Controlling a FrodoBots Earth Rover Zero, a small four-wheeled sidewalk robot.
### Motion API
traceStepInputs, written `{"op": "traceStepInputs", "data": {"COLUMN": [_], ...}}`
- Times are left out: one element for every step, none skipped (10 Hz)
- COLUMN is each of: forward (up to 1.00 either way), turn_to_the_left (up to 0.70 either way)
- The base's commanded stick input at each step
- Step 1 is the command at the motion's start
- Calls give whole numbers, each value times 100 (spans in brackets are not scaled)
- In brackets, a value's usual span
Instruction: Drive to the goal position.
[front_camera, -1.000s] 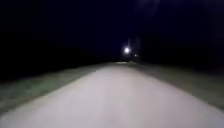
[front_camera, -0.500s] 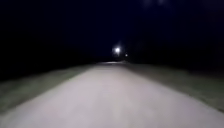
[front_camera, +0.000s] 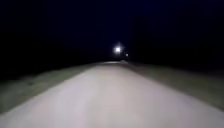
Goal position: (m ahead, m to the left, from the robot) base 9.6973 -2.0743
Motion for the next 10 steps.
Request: {"op": "traceStepInputs", "data": {"forward": [100, 100, 100, 100, 100, 100, 100, 100, 100, 100], "turn_to_the_left": [0, 0, 0, 0, 0, 0, 0, 0, 0, 0]}}
